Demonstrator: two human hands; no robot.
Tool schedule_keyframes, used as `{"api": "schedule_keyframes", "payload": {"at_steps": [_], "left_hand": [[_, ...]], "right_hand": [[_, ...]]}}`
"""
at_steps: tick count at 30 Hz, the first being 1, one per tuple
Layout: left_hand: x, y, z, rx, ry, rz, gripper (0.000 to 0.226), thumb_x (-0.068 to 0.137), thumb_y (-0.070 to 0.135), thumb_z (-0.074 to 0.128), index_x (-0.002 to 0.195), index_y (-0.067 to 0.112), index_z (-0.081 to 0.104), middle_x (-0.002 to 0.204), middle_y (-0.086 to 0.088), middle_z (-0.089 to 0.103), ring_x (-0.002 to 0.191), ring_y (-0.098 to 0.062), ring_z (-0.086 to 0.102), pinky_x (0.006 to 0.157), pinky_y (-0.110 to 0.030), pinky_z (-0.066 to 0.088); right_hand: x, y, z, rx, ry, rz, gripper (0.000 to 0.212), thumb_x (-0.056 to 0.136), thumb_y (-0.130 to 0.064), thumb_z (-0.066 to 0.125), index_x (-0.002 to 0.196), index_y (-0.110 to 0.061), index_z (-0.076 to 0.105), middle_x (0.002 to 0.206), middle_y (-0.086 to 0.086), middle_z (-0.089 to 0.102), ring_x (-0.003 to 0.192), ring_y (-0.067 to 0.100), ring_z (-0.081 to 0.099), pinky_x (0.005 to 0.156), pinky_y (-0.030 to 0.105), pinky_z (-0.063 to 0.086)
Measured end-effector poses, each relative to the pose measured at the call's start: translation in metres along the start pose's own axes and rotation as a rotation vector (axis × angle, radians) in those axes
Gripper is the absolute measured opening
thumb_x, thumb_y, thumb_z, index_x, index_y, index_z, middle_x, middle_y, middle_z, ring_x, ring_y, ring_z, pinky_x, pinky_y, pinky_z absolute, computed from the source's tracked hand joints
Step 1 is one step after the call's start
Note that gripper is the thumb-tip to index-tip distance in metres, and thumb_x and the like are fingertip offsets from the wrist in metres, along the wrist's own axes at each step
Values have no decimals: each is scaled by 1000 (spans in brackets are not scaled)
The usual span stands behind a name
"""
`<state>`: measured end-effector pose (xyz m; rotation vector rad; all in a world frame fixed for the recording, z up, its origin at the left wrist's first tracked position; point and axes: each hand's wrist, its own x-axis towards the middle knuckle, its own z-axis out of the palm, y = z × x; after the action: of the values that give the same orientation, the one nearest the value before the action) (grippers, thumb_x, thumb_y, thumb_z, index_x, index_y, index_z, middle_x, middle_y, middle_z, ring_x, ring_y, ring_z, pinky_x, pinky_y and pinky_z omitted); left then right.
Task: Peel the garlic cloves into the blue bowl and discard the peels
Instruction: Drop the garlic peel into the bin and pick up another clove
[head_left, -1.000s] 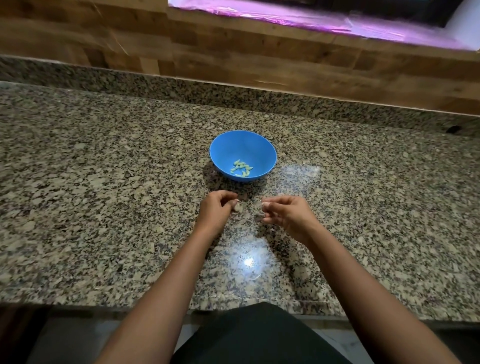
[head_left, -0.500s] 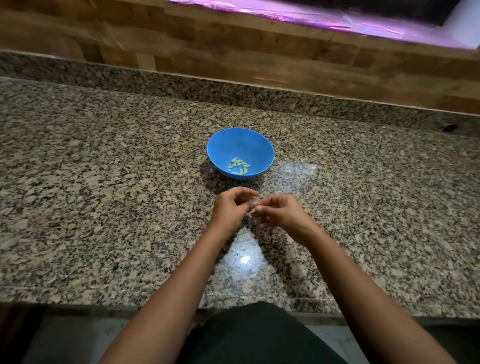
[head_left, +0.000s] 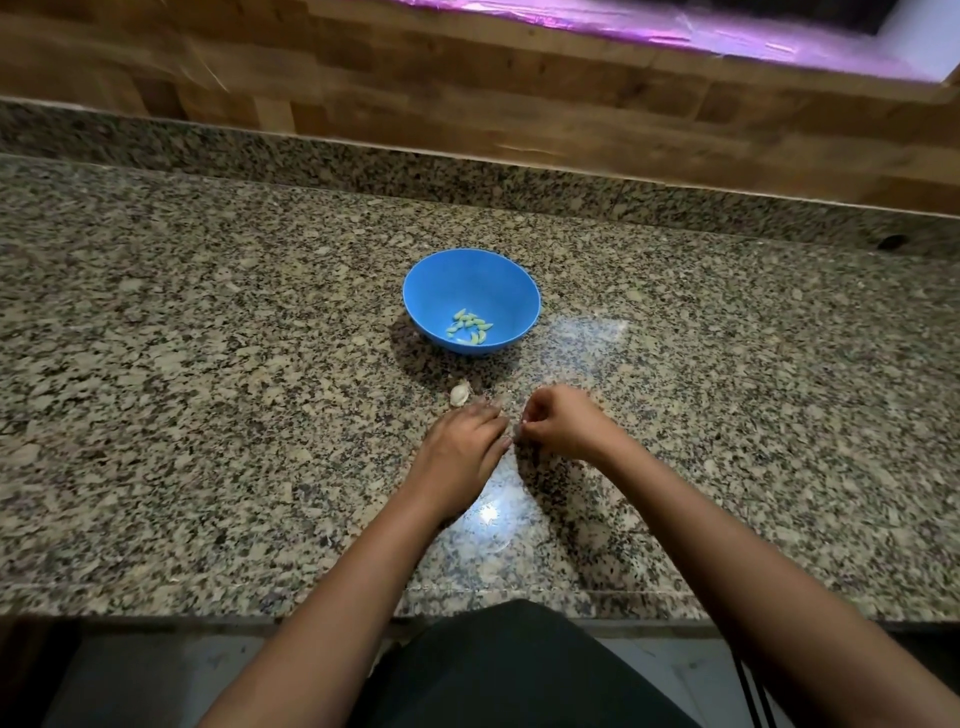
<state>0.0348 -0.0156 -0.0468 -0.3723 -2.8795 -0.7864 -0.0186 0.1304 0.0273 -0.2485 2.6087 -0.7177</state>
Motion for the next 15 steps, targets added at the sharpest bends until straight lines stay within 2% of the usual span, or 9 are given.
{"api": "schedule_keyframes", "payload": {"at_steps": [5, 8, 10, 13, 15], "left_hand": [[0, 0, 2, -2, 24, 10, 39, 99, 31, 42, 134, 14, 51, 142, -2, 47, 137, -16, 33, 112, -29, 18], [1, -1, 3, -17, 34, 6, 38, 99, 29, 43, 132, 13, 53, 140, -3, 50, 136, -18, 35, 112, -31, 20], [1, -1, 4, -23, 32, -4, 37, 99, 29, 43, 132, 15, 53, 140, -1, 50, 136, -16, 35, 111, -30, 19], [3, -1, 5, -49, 38, -25, 35, 99, 29, 42, 130, 16, 55, 136, 0, 53, 133, -15, 38, 109, -29, 22], [6, 5, 0, -187, 49, -82, 32, 99, 26, 44, 125, 14, 58, 126, -2, 58, 122, -17, 46, 101, -27, 30]], "right_hand": [[4, -3, -1, -11, -25, 29, 13, 84, -13, 67, 91, -3, 64, 90, 9, 66, 85, 23, 65, 77, 37, 57], [0, 6, 9, 33, 41, 13, 3, 85, -3, 62, 87, -5, 63, 88, 7, 65, 88, 22, 64, 79, 36, 56], [-4, 13, 16, 95, 107, -5, 11, 84, 5, 58, 82, -5, 63, 85, 9, 65, 86, 22, 65, 78, 39, 57], [-12, 18, 20, 227, 173, -6, 6, 86, 0, 62, 83, -6, 64, 83, 3, 65, 78, 9, 63, 70, 20, 54], [-17, 20, 22, 441, 173, 31, 3, 85, -4, 65, 84, -7, 64, 82, 6, 67, 77, 13, 65, 71, 23, 54]]}}
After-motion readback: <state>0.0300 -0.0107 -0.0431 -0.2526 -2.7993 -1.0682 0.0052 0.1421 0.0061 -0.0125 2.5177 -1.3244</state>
